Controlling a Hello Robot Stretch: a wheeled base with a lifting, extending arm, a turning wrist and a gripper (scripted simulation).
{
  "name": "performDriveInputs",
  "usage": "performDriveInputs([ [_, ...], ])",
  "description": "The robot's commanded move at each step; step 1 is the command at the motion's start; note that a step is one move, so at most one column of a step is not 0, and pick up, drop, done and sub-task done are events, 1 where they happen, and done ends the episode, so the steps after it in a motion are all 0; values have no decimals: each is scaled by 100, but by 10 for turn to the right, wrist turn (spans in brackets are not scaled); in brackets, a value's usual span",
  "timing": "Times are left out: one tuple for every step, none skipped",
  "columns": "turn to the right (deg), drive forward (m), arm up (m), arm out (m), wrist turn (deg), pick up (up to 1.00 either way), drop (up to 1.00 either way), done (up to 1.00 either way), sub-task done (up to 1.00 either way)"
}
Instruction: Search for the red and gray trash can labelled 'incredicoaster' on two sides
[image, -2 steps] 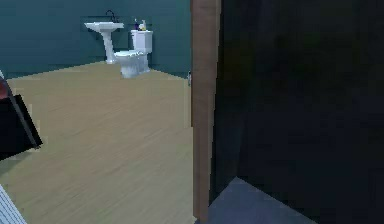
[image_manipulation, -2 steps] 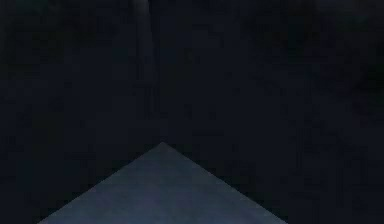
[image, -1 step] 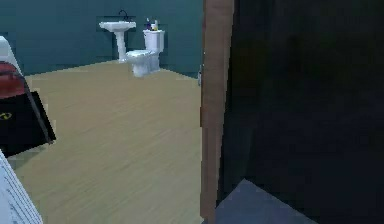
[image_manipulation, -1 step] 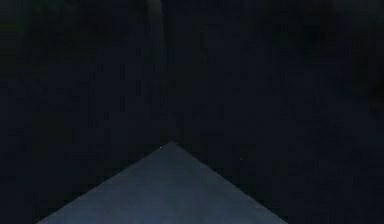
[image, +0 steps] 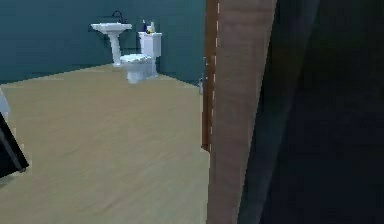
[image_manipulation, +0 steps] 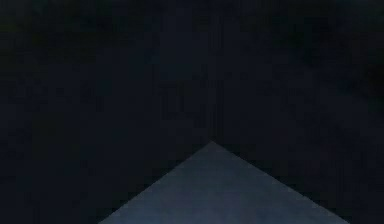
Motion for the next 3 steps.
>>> performDriveInputs([
  [-420, 0, 0, 0, 0, 0, 0, 0, 0],
  [0, 100, 0, 0, 0, 0, 0, 0, 0],
  [-90, 0, 0, 0, 0, 0, 0, 0, 0],
])
